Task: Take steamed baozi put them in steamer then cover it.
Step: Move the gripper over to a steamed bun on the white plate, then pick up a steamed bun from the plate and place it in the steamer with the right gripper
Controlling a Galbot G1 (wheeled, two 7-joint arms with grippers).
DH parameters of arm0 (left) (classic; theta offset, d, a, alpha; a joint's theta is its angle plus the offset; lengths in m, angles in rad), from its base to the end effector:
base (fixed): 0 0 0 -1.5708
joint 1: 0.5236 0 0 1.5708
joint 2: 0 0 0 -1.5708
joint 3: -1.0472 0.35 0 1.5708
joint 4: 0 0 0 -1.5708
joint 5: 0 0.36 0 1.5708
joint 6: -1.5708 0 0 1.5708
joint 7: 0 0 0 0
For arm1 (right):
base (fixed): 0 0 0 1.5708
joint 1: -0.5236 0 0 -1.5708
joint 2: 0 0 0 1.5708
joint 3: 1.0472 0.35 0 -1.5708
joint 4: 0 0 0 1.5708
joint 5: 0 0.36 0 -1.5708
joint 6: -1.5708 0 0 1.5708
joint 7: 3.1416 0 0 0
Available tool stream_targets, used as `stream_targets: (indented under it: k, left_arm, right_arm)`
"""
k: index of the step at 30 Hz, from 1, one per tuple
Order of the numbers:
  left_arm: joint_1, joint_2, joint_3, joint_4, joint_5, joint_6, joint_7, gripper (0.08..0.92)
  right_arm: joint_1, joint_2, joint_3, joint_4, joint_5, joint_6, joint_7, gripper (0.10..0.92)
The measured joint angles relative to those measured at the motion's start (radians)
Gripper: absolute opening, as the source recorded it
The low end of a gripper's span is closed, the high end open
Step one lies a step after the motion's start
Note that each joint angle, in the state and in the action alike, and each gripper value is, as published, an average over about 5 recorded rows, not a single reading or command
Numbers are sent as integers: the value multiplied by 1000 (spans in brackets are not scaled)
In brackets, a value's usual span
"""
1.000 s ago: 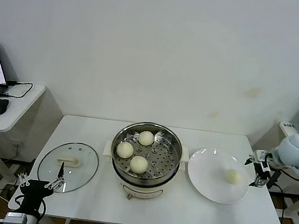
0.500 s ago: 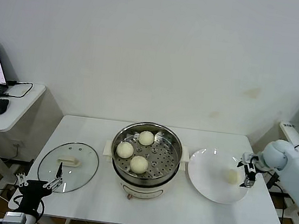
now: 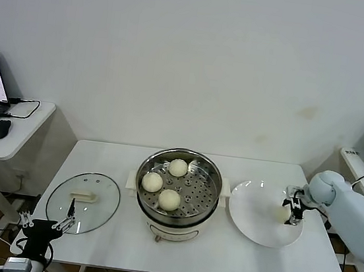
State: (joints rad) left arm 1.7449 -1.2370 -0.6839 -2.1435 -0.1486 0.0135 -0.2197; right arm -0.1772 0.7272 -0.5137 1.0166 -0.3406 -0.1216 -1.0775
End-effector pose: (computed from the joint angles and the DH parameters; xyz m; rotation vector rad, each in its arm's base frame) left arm 0.1450 0.0964 -0.2919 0.2402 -3.0222 -0.3439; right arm 0.5250 -0.2278 -0.2392 1.0609 -1.3939 1.3649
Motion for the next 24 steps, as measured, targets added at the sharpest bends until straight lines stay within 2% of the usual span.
stream_targets:
  k: [6, 12, 24]
  left_arm:
    - [0, 0, 0, 0, 0, -1, -1, 823]
    - [-8, 7, 3, -1, -1, -1, -1, 823]
    - [-35, 16, 25, 12, -4, 1, 3, 823]
  right_arm:
    - [26, -15, -22, 17, 17, -7, -14, 568]
    - [99, -61, -87, 82, 74, -34, -27, 552]
    - [484, -123, -386, 317, 328, -166, -1, 567]
